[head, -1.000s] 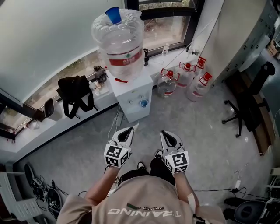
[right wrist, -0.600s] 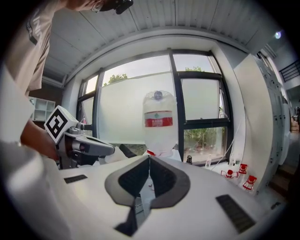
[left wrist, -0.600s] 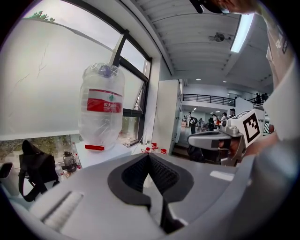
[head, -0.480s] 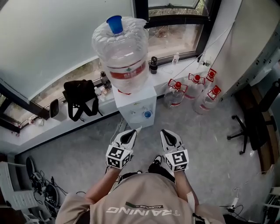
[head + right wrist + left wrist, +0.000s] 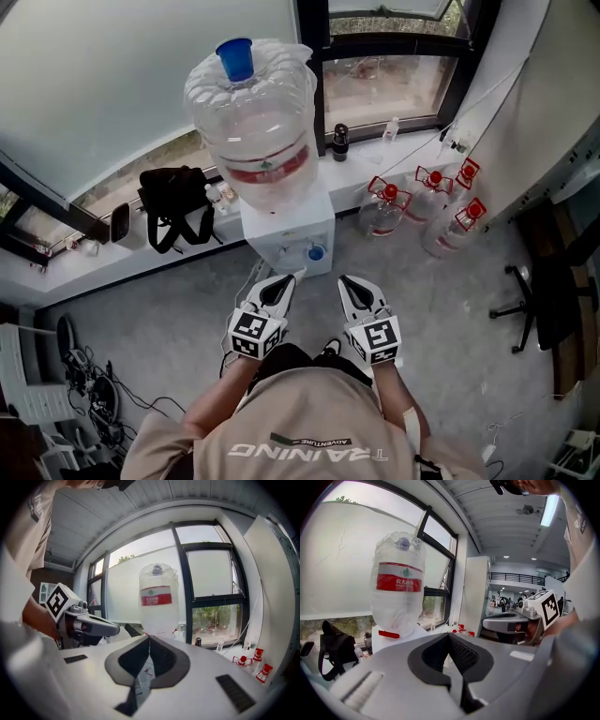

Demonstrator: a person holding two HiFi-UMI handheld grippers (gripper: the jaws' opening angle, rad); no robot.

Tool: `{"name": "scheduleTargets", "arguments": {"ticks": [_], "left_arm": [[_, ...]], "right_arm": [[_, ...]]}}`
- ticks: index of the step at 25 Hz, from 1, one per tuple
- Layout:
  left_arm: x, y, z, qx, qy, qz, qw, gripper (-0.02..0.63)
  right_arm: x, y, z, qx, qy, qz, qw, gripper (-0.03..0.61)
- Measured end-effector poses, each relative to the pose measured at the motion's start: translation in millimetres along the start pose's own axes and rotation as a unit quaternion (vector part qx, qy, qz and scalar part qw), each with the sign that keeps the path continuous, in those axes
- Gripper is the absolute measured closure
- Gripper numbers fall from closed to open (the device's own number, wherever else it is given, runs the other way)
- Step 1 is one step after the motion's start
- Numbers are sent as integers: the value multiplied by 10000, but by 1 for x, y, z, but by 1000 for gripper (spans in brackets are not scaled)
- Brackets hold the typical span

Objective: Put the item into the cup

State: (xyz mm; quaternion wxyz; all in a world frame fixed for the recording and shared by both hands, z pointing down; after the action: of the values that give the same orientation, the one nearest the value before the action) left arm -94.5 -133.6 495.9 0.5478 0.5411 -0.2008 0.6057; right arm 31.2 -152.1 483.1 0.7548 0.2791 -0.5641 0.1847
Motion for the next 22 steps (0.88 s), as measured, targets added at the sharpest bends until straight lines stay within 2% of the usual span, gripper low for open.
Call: {"name": "scheduleTargets", "arguments": {"ticks": [7,15,22], "left_arm": [[-3,19,14,-108,59,-94,9999,606],[-10,57,22,90,96,-150,9998,606],[-17,81,40,396,193,-83,9990,606]], "right_arm": [[11,-8,21,-125,136,83,9998,566],[10,-1,51,0,398,75,9992,566],[19,-10,79,302,685,55,9972,566]]}}
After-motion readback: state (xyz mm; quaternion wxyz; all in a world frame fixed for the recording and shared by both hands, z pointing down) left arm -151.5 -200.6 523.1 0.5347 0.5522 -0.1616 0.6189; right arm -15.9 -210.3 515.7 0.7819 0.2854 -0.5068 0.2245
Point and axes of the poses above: the fingertips, and each gripper's own axes: z forward along the fingers, y to its left, x out of its underside, the point moved 2 cm from there along -z, backward along the fingers, and after that the axes turned 15 degrees about -z, right-handed, at the moved point
